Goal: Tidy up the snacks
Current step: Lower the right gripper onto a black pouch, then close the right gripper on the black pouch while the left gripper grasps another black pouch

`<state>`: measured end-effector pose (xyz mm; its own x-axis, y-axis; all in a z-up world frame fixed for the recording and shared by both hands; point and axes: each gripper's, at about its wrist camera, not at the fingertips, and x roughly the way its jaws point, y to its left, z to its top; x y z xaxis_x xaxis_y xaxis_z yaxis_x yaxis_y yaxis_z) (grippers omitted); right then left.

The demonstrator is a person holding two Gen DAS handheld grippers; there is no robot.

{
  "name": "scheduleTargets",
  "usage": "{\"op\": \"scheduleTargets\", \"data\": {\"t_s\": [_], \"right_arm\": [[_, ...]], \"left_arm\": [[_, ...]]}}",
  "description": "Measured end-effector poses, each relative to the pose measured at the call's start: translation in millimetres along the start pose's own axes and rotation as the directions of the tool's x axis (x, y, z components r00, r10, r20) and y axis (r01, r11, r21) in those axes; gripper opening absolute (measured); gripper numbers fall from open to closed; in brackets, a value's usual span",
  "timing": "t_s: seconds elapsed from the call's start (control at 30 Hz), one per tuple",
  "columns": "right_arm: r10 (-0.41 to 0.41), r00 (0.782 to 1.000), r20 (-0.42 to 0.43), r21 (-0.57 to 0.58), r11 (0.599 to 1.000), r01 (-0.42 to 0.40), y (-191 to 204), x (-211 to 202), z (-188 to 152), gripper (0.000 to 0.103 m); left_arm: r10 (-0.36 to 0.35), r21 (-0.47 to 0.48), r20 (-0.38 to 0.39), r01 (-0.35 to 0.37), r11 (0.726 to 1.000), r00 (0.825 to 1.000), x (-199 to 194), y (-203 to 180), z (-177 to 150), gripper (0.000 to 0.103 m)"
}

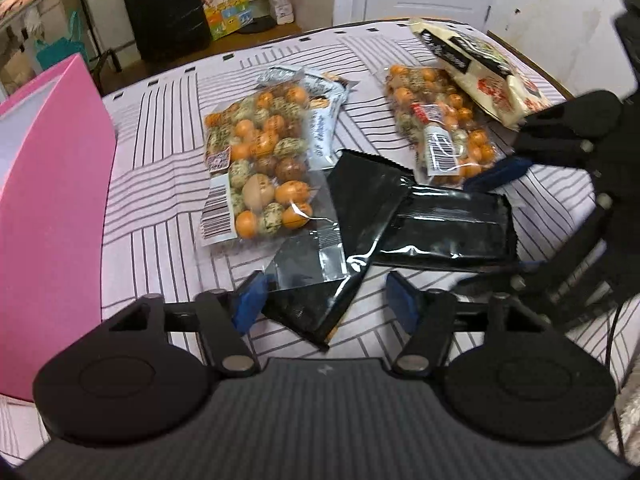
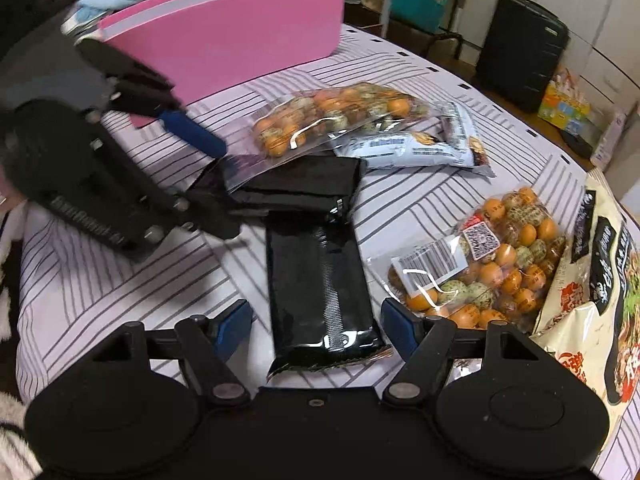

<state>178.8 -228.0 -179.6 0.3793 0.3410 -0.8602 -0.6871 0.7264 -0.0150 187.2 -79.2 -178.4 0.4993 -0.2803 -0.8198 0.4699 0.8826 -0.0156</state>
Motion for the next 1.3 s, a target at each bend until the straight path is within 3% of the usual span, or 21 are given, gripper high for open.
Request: {"op": "scheduleTargets", "data": {"t_s": [0.03,0.1,0.17,0.27,0.37,0.5,0.57,0.67,0.77,0.9,1.03,1.2,1.3], "right_arm": [[-0.002,1.000,0.004,0.015,1.000,0.002,-1.5,1.3,0.1,0.075],[-0.009,1.000,0.015,0.030,1.000,0.008,-2.5,3.7,1.6,0.074],[-0.006,1.000,0.022,0.009,1.000,0.005,0.4,2.5,3.6,0.062],[-0.024,1.000,0.014,-0.016,1.000,0.024,8.0,0.0,4.7,0.055],[-0.037,0.999,-0.007,0.010,0.999,0.037,8.2,-0.9,4.4,0.055],[-0.048,0.998,-0.051,0.093,0.994,0.053,1.4,-2.1,3.7,0.055],[-0.059,0.995,-0.077,0.146,0.987,0.070,-3.4,-2.1,2.4,0.055],[-0.068,0.993,-0.092,0.178,0.981,0.084,-6.6,-2.8,-0.1,0.055],[-0.075,0.992,-0.099,0.178,0.980,0.092,-6.5,-2.6,-1.5,0.055],[-0.069,0.992,-0.104,0.192,0.977,0.088,-9.2,-1.3,-2.3,0.055],[-0.066,0.992,-0.104,0.196,0.977,0.086,-9.0,-2.6,-3.5,0.055],[-0.067,0.992,-0.106,0.191,0.978,0.087,-8.7,-2.3,-3.0,0.055],[-0.078,0.991,-0.106,0.181,0.979,0.096,-5.4,-2.9,-2.3,0.055]], "left_arm": [[0.004,0.019,0.005,-0.004,1.000,1.000,-1.2,-2.8,-0.4,0.042],[-0.006,0.036,0.011,0.006,0.999,1.000,-3.7,-6.2,-1.5,0.036],[-0.042,0.035,0.020,0.041,0.999,0.999,-7.1,-6.7,-1.4,0.028],[-0.106,0.012,0.011,0.106,0.994,0.994,-10.2,-7.0,-0.7,0.028],[-0.064,0.017,0.012,0.063,0.998,0.998,-9.2,-7.6,-2.2,0.029],[-0.057,-0.022,-0.053,0.056,0.998,0.997,-7.9,1.3,-5.0,0.045],[-0.097,-0.043,-0.109,0.092,0.995,0.989,-6.4,5.9,-9.4,0.061],[-0.079,-0.075,-0.132,0.070,0.995,0.988,-2.0,11.8,-14.7,0.062],[-0.024,-0.084,-0.102,0.015,0.996,0.994,2.7,17.4,-11.4,0.063],[-0.069,-0.093,-0.065,0.062,0.994,0.996,12.3,26.5,-5.4,0.072],[-0.028,-0.052,-0.022,0.027,0.998,0.999,15.4,25.6,-6.3,0.074],[-0.029,-0.052,0.004,0.029,0.998,1.000,17.5,22.1,-7.2,0.079],[-0.010,-0.049,0.020,0.011,0.999,1.000,20.0,13.8,-8.1,0.077]]}}
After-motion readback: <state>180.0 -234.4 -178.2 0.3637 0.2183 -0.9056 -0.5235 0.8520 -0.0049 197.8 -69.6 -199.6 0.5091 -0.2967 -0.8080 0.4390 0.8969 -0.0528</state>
